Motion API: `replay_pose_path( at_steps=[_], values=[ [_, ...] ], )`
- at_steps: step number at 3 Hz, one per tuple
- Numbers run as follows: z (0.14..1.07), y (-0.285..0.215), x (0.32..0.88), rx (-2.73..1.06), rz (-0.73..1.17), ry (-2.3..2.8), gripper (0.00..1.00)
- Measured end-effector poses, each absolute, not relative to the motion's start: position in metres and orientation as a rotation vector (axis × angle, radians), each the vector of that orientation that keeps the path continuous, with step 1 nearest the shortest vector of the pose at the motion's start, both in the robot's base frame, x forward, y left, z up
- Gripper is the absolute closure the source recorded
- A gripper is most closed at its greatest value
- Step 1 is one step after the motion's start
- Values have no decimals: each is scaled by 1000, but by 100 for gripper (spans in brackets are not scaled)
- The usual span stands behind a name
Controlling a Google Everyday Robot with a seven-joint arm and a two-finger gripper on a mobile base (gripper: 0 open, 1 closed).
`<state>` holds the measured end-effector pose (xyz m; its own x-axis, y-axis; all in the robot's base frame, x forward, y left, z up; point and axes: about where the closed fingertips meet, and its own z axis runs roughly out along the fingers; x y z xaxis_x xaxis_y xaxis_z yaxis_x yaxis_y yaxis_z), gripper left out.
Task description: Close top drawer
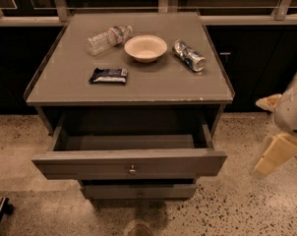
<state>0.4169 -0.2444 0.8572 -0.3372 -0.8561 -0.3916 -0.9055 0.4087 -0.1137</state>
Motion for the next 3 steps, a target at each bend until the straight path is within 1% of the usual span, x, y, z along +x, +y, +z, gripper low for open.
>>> replay_pose_path(
  at_steps=[1,2,3],
  values=[
    [792,-257,405,-1440,249,2373,0],
    [730,-254,396,-1424,344,2466,18],
    [724,-254,394,-1422,358,2475,41]
  ],
)
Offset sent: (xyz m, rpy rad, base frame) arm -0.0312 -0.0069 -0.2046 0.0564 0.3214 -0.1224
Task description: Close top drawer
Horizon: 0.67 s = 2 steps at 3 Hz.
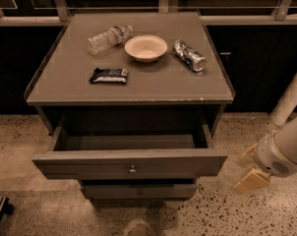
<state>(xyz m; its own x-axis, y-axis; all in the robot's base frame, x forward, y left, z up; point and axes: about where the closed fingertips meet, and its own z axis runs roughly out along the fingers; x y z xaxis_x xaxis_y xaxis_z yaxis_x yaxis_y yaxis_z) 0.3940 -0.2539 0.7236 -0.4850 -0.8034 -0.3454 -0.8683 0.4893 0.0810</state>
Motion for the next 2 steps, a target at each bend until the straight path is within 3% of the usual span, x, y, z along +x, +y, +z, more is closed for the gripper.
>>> replay_pose_path(
  at_steps=[2],
  values=[
    [719,-252,390,-1382,351,2462,88]
  ],
)
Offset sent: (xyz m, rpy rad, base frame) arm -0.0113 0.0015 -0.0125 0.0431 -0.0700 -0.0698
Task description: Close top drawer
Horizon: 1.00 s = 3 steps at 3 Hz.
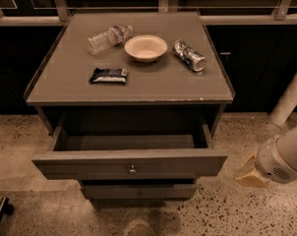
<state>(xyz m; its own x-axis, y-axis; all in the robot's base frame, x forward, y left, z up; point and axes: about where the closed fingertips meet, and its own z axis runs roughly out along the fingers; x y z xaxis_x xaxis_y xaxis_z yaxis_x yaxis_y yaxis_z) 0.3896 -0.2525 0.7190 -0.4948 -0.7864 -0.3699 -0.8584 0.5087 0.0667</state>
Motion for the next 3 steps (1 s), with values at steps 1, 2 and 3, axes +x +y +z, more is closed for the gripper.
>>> replay_pose_path(
  at_steps=[1,2,3],
  values=[
    [680,-241,377,-1276,425,2421,100],
    [641,-232,387,-1146,458,2352,100],
    [617,-222,419,-1052,459,2283,100]
  ],
)
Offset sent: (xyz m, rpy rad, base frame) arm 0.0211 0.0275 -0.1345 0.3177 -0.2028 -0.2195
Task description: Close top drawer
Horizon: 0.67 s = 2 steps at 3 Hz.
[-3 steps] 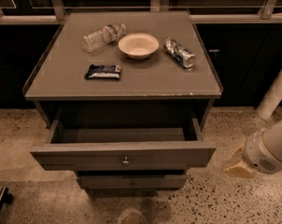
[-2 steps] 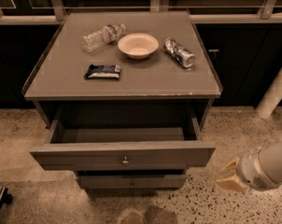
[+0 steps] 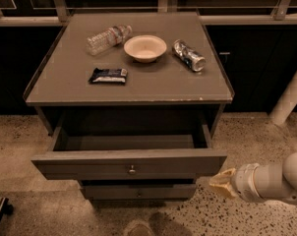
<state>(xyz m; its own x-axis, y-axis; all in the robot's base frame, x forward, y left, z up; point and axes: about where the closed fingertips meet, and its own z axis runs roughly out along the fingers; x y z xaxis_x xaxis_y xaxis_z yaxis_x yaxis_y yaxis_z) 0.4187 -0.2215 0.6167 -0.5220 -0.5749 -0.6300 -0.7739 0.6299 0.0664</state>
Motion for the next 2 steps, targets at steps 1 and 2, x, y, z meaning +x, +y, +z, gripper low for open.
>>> replay_pose_path(
  at_steps=[1,2],
  values=[
    [613,-206,457,-986,457,2213,100],
    [616,-201,475,-959,443,2190,100]
  ],
)
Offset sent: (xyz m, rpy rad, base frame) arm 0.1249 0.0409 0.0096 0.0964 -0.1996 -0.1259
